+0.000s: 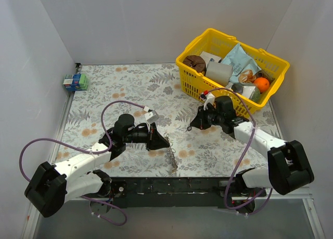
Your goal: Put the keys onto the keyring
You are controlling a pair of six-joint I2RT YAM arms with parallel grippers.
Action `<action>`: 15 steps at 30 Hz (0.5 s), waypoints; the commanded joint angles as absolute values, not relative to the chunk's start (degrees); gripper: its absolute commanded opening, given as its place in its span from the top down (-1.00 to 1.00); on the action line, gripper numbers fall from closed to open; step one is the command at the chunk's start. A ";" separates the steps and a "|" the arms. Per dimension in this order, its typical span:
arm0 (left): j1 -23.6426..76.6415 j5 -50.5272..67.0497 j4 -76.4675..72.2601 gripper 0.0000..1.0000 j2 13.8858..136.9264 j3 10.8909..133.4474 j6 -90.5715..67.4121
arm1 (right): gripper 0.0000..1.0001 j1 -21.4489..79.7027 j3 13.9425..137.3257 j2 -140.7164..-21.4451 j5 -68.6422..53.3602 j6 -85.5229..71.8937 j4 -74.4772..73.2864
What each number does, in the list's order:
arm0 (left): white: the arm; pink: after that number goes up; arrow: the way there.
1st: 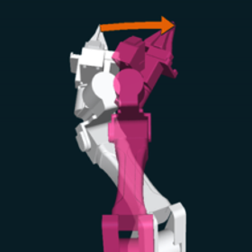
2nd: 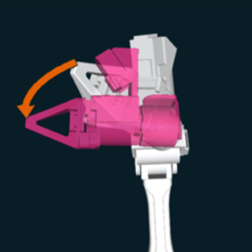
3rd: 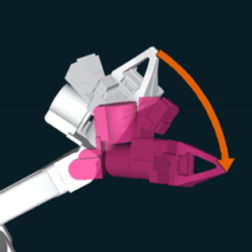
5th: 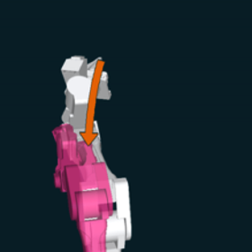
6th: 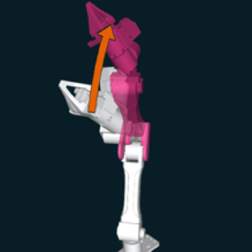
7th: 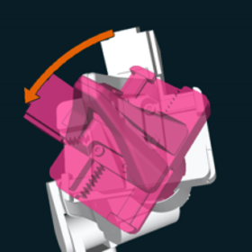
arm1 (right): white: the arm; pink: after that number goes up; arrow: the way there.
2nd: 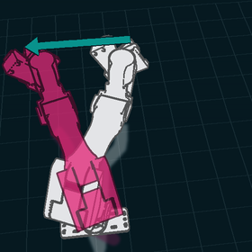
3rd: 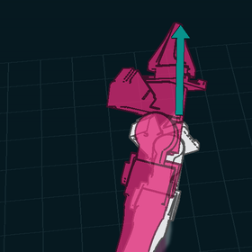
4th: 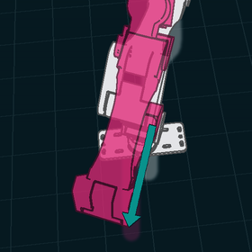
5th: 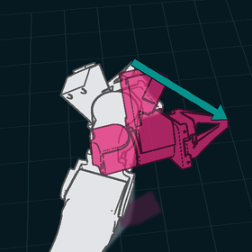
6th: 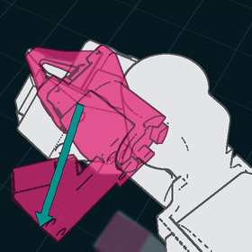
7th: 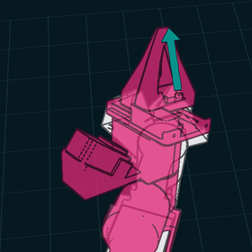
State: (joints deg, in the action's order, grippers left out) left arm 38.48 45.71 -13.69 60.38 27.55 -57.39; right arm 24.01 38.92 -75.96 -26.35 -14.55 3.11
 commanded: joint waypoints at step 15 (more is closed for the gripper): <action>39.02 44.30 -14.59 1.00 57.57 29.27 -56.51 | 0.97 23.99 39.81 -61.18 -28.91 -12.48 -2.99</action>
State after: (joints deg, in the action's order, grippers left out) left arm 38.54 44.51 -13.47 59.09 27.55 -57.21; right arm 24.01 38.85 -64.05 -27.33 -13.10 -2.02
